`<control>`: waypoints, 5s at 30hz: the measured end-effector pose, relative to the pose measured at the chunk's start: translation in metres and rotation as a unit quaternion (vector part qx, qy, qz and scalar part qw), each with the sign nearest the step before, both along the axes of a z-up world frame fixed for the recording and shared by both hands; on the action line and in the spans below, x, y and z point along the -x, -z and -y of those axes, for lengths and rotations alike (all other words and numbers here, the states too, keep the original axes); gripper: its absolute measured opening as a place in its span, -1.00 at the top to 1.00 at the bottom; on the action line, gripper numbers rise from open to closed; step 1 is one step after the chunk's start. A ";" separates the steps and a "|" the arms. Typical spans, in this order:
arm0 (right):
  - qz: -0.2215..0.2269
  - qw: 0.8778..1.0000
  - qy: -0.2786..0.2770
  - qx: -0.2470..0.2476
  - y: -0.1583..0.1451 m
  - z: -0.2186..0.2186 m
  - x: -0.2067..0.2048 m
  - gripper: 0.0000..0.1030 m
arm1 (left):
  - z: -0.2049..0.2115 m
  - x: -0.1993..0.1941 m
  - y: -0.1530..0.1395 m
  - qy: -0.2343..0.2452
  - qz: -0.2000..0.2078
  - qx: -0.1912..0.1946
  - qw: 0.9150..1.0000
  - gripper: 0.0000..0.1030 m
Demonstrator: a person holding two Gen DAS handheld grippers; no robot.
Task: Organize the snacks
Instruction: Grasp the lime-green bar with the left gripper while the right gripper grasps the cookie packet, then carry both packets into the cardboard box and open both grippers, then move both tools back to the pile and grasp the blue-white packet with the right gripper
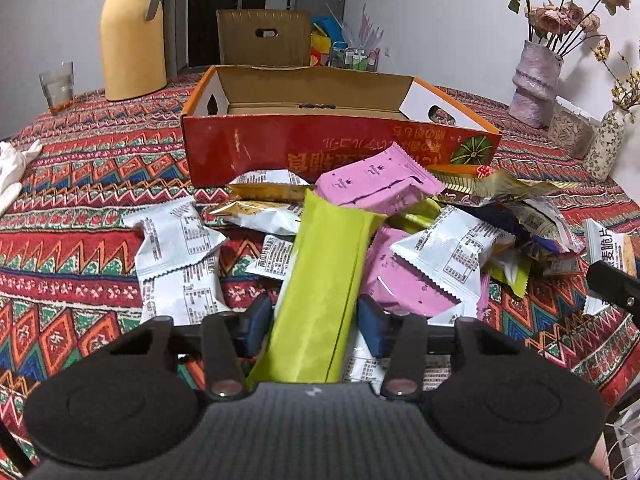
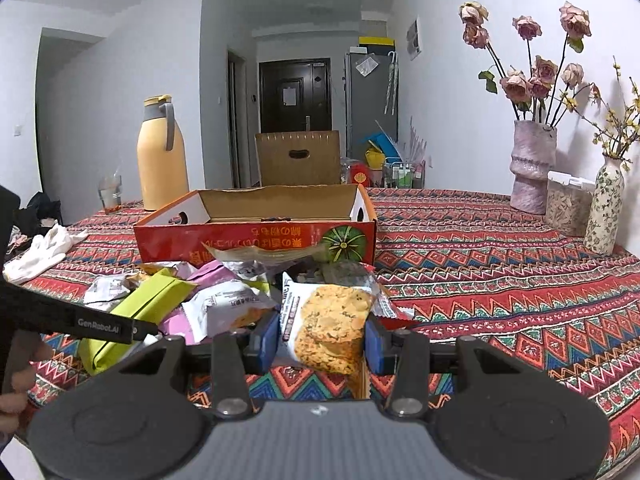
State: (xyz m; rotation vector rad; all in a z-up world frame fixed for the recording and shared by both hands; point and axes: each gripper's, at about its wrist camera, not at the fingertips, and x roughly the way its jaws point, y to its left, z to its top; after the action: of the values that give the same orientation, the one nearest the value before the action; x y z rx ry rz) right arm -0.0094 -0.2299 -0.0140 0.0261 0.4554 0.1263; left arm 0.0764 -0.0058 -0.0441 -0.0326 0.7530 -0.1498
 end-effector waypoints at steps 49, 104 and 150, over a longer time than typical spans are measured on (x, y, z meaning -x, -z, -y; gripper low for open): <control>0.059 0.997 -0.042 -0.029 -0.076 0.005 -0.099 0.17 | 0.003 -0.041 -0.118 -0.052 0.137 0.005 0.989 0.28; -0.122 0.989 -0.070 0.036 -0.029 -0.018 -0.300 -1.00 | 0.000 -0.184 -0.069 -0.120 0.081 0.015 0.989 -1.00; -0.027 0.999 -0.019 0.007 -0.010 0.010 -0.065 -1.00 | -0.032 0.005 -0.054 -0.083 0.102 0.034 0.991 -1.00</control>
State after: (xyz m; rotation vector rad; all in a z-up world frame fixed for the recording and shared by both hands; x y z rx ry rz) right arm 0.0552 -0.2404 -0.0042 0.0075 0.5103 0.1610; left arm 0.0712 0.0265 0.0094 -0.1419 0.5388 -0.0199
